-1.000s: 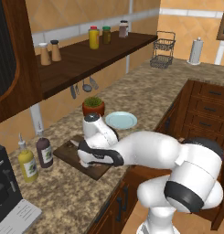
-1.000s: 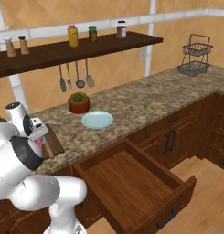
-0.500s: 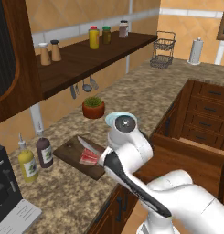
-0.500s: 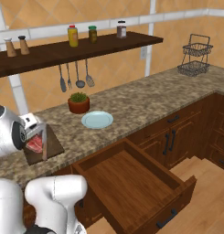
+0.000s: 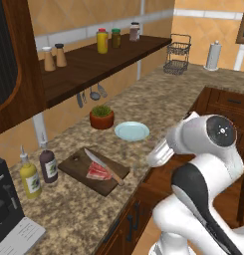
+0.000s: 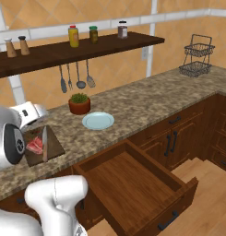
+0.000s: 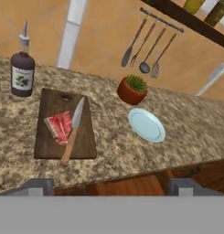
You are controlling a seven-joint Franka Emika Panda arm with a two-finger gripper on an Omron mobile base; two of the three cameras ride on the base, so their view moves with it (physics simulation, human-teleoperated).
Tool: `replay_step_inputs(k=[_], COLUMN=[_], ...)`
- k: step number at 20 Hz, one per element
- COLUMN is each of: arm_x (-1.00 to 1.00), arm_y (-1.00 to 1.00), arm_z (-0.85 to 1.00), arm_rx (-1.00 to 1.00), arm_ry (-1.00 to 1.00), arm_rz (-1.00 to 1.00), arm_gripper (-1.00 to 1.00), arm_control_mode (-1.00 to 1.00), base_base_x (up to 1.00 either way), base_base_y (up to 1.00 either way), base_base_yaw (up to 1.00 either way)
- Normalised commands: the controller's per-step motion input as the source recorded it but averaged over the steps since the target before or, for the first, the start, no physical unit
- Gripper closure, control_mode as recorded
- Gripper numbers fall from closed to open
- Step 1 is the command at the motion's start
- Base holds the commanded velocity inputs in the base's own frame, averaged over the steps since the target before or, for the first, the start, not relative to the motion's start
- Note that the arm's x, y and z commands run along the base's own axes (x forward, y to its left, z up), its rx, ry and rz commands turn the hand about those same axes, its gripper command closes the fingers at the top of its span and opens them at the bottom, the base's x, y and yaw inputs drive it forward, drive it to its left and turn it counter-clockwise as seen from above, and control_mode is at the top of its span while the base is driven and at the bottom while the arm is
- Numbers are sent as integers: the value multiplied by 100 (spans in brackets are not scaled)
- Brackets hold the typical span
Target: Pick up the knife from the drawer and place it on the cutting board. Then place the meat from the plate to the cutting board.
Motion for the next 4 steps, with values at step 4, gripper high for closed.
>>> replay_step_inputs(k=[4], arm_x=[-100], arm_y=[-100], arm_z=[87], arm_rx=[34], arm_ry=[-43], arm_rz=[0], arm_gripper=[-100], arm_control_mode=[-100], base_base_x=[0], base_base_y=[0], base_base_yaw=[0])
